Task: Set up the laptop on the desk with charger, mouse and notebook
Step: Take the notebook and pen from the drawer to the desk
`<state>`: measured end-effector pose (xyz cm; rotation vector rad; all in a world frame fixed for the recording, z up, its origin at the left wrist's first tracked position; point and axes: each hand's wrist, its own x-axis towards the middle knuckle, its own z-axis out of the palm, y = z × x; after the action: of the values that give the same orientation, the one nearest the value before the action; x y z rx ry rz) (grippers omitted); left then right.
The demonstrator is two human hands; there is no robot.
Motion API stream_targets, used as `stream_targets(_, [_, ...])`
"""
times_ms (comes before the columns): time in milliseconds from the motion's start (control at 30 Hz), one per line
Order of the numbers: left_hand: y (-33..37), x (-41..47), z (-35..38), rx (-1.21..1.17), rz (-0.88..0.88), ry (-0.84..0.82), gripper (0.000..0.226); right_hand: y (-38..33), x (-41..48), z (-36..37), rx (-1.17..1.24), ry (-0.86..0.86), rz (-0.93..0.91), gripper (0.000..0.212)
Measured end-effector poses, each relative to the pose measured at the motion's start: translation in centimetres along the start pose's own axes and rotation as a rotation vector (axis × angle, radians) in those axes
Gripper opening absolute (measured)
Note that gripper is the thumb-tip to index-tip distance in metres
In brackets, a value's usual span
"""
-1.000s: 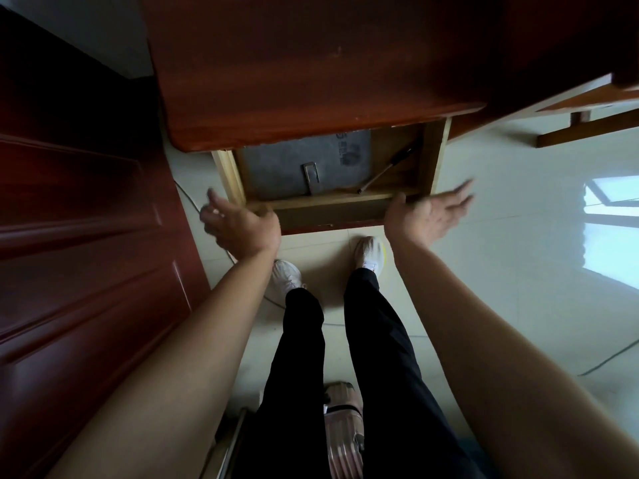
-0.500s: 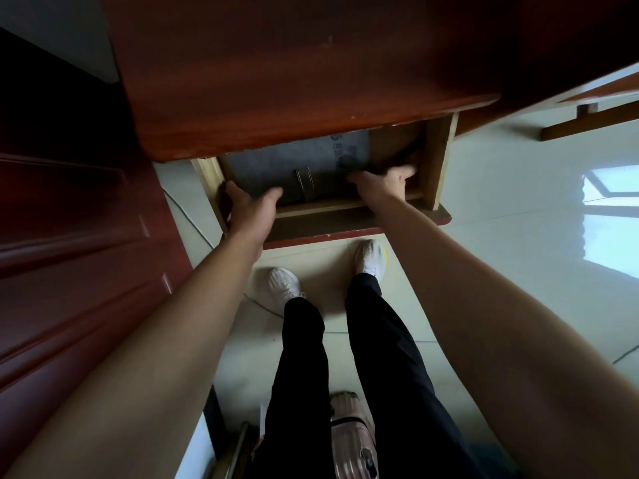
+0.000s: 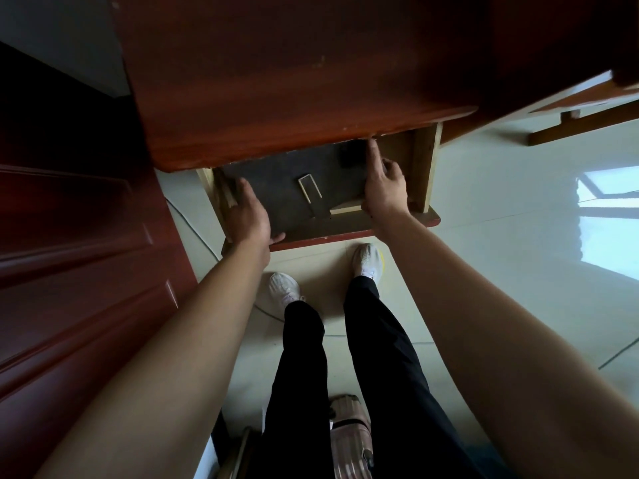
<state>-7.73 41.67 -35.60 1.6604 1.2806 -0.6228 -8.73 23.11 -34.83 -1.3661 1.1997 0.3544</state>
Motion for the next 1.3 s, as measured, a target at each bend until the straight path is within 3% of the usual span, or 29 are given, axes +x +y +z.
stream_targets(33, [-0.1, -0.3, -0.3, -0.005, -0.001, 0.014, 0.071, 0.1, -0.4, 0.0, 0.004, -0.012, -0.016, 0.06])
stream_targets(133, [-0.9, -1.4, -1.4, 0.126, 0.13, 0.097, 0.06, 0.6, -1.6, -0.3, 0.107, -0.076, 0.032, 0.09])
stream_targets(200, [-1.6, -2.2, -2.2, 0.166, 0.152, 0.119, 0.058, 0.9, -2.5, -0.5, 0.184, -0.106, 0.122, 0.098])
stream_targets(433, [-2.2, -3.8, -4.7, 0.455, 0.183, 0.145, 0.072, 3.9, -6.4, -2.8, 0.037, -0.016, 0.106, 0.042])
stream_targets(700, [-2.6, -6.7, -5.8, 0.491, 0.144, 0.035, 0.06, 4.9, -10.5, -4.3, 0.338, -0.039, 0.212, 0.048])
stream_targets(833, [-3.2, -8.1, -5.9, 0.519, 0.258, -0.036, 0.056, 6.0, -12.0, -5.9, 0.489, -0.092, 0.258, 0.024])
stream_targets(933, [-4.4, -9.9, -5.1, 0.52, 0.299, -0.083, 0.061, 7.0, -13.4, -6.8, 0.684, -0.037, 0.261, 0.015])
stream_targets(1000, [-5.6, -11.2, -4.1, 0.516, 0.306, -0.117, 0.065, 7.6, -14.1, -7.0, 0.751, 0.019, 0.269, 0.021])
stream_targets(1100, [-7.2, -11.9, -3.1, 0.527, 0.311, -0.165, 0.064, 8.4, -13.9, -7.3, 0.75, 0.146, 0.322, 0.053])
stream_targets(1167, [-7.7, -11.7, -3.2, 0.49, 0.275, -0.24, 0.064, 9.1, -13.5, -8.2, 0.727, 0.192, 0.34, 0.062])
stream_targets(1300, [-7.1, -9.3, -3.2, 0.032, -0.086, -0.329, 0.051, 10.8, -12.2, -10.6, 0.696, 0.185, 0.341, 0.069])
